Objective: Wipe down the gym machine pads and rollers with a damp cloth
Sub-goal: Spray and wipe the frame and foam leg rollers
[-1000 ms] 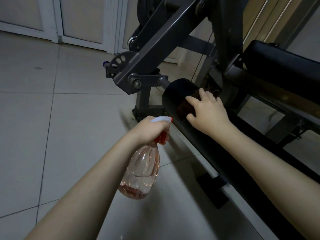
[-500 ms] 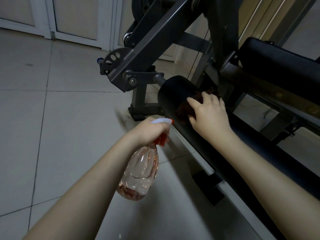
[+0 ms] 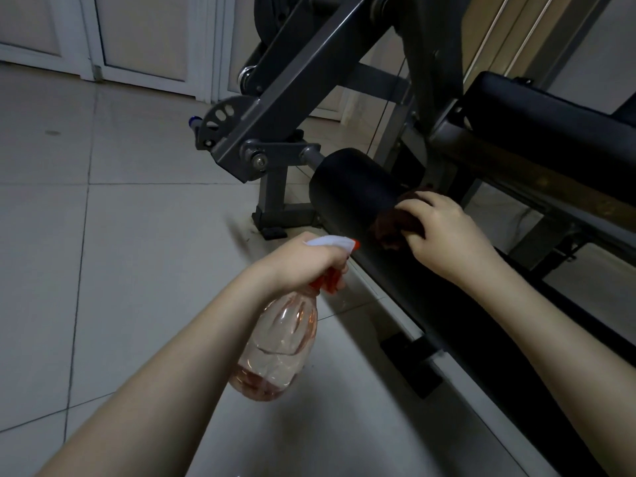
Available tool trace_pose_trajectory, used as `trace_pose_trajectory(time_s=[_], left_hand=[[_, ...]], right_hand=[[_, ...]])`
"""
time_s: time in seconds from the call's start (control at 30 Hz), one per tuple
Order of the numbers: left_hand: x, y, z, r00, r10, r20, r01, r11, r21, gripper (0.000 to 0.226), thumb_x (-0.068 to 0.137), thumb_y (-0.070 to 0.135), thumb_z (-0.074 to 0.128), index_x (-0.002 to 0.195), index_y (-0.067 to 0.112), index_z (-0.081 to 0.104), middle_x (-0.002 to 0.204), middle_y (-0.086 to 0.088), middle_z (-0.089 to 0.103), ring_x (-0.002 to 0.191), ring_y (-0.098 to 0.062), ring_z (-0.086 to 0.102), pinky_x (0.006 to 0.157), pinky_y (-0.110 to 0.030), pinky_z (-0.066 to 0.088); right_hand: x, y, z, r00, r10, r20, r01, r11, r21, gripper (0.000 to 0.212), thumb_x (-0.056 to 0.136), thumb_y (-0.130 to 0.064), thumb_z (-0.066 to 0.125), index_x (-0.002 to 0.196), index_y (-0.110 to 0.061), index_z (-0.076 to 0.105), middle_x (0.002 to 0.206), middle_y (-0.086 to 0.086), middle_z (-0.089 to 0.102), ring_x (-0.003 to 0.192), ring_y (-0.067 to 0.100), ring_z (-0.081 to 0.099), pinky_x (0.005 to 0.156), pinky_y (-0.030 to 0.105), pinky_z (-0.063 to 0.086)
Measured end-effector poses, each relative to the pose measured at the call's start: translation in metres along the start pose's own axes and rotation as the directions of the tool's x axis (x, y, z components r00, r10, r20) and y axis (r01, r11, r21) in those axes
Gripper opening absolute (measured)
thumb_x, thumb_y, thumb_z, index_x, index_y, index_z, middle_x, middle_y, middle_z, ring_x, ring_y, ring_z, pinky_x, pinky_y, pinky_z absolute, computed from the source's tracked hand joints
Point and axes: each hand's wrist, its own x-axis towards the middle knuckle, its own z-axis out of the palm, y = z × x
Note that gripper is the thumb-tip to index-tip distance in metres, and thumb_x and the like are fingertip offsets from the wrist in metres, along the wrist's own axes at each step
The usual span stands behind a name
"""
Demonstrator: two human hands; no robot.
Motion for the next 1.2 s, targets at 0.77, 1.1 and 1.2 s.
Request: trace_pose_trajectory(time_s=[0.77,1.1,1.2], left_hand=[[-0.022,0.007,0.042,0.986,0.101,0.134,-0.097,0.995,-0.029,0.025,0.094,0.017,0.053,0.076,0.004,0.064,0.071,-0.014,0.061,0.066,-0.021,0.058,0.070,-0.030,0.044],[-0.026,0.002,0.027,0.989,0.134,0.059,-0.135,0.991,0.021,0.039,0.092,0.035,0.057,0.086,-0.003,0.065,0.083,-0.020,0.071,0.070,-0.017,0.059,0.068,-0.026,0.045],[-0.025,0.002,0.023,0.985,0.148,0.085,-0.150,0.988,0.018,0.047,0.079,0.043,0.052,0.087,-0.001,0.065,0.081,-0.016,0.070,0.071,-0.017,0.059,0.072,-0.034,0.043]], right_hand=[[0.023,0.056,-0.023,0.938,0.198,0.283,-0.311,0.839,0.446,0.024,0.093,-0.026,0.058,0.116,-0.029,0.056,0.114,0.003,0.061,0.105,0.021,0.058,0.087,0.029,0.044],[-0.063,0.051,-0.053,0.956,0.201,0.215,-0.250,0.941,0.229,0.041,0.091,-0.043,0.052,0.131,-0.033,0.047,0.125,0.003,0.054,0.112,0.022,0.054,0.094,0.034,0.046],[-0.060,0.040,-0.039,0.969,0.218,0.115,-0.228,0.969,0.090,0.052,0.091,-0.049,0.049,0.139,-0.033,0.038,0.141,0.005,0.042,0.125,0.027,0.044,0.101,0.039,0.037]])
